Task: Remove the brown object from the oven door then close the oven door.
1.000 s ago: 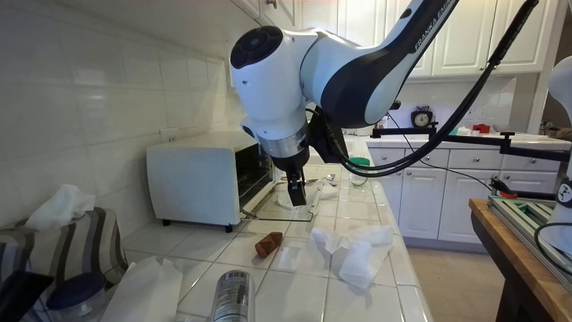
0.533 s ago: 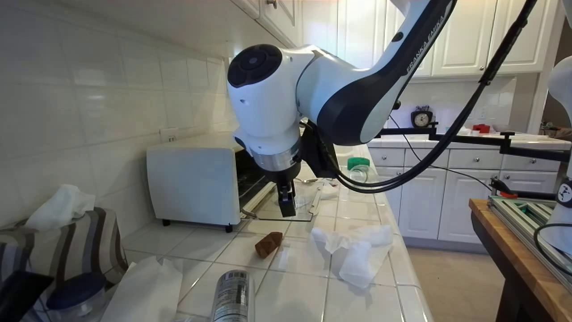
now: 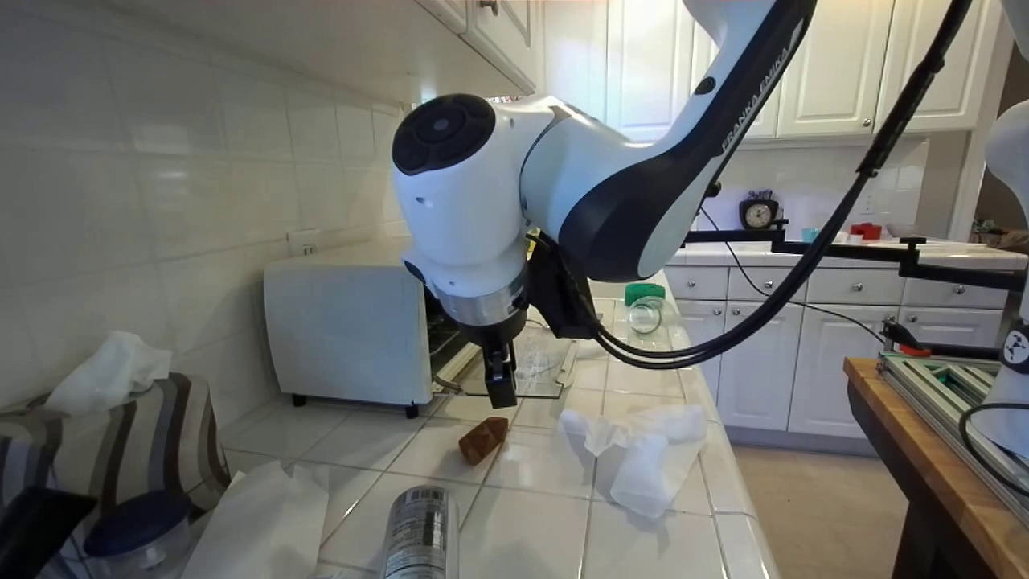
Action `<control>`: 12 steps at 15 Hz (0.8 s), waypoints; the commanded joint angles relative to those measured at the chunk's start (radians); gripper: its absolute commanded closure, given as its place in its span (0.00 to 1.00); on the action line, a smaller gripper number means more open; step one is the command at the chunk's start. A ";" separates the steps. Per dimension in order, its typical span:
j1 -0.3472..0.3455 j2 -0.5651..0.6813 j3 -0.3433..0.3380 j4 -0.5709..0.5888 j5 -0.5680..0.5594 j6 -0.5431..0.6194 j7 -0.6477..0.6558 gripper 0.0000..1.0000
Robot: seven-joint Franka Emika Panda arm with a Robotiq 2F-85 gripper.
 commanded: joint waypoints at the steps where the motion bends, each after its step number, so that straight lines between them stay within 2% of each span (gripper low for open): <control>1: 0.006 0.031 -0.002 0.032 -0.003 -0.008 -0.007 0.00; 12: 0.015 0.012 0.010 -0.007 0.022 -0.037 -0.009 0.00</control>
